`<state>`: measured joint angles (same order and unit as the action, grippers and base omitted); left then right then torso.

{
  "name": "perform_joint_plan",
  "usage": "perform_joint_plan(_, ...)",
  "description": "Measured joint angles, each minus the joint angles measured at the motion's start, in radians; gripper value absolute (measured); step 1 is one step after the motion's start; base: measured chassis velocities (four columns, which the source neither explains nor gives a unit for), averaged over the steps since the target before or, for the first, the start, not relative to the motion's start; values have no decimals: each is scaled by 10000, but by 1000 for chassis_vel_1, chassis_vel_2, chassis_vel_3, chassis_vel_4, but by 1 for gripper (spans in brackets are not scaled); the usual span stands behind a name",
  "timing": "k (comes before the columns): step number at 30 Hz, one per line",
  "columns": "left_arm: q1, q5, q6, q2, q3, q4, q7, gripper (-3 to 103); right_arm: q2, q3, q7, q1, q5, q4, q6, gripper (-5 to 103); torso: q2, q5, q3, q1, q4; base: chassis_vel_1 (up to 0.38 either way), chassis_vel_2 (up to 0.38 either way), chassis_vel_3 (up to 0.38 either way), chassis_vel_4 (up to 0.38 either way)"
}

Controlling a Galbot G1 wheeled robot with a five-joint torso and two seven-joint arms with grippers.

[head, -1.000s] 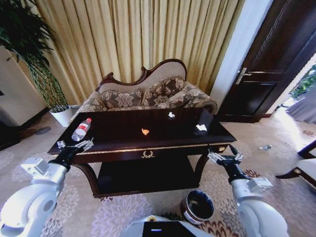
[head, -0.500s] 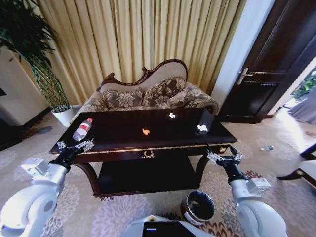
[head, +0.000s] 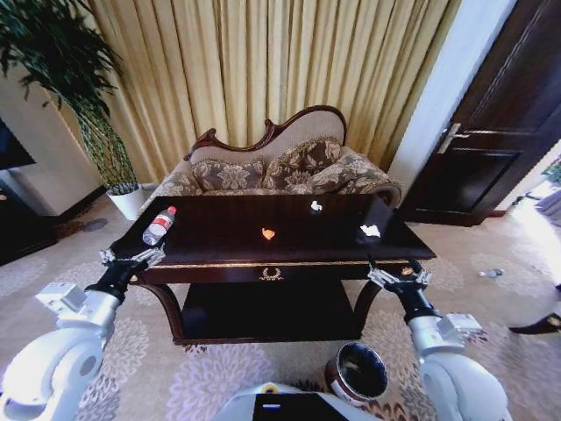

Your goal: Move to the front of the table and place the trash on the table into the trash bin.

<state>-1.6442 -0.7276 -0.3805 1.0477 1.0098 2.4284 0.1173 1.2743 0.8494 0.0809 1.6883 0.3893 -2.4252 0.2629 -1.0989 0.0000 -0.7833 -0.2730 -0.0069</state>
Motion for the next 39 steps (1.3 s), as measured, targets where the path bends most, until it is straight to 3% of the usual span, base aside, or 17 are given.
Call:
perform_joint_plan(3, 20, -107, -45, -177, 132, 21, 85, 100, -740, 95, 590, -489, 503, 19, 547, 100, 1, 3, 0, -1, -2, 0, 0, 0, 0)
perform_joint_plan(13, -10, -153, -90, -440, 301, -258, 204, 100, -2027, 586, 1129, -1700, 2159, 941, 1720, 100, 2, 3, -1, -1, -2, 0, 0, 0, 0)
perform_joint_plan(20, 39, -76, -90, -762, 250, -642, 203, 100, -3197, -76, 2004, -3001, 3956, 1927, 2596, 100, 2, 1, -1, -1, -2, 0, 0, 0, 0)
perform_joint_plan(24, 49, -53, -91, -790, 198, -726, 200, 100, -3726, -648, 2154, -3783, 4479, 2489, 2843, 100, 3, 2, -2, -2, -1, 0, 0, 0, 0)
perform_joint_plan(33, 18, -24, -127, -798, 152, -855, 230, 100, -4198, -2223, 2316, -5328, 4740, 3610, 2967, 100, 2, 1, -1, -1, 0, 0, 0, 0, 0)
perform_joint_plan(39, -14, -17, -132, -819, 185, -929, 247, 100, -4043, -2841, 2114, -6227, 4089, 4643, 2987, 100, 2, 1, -1, -2, -1, 0, 0, 0, 0)
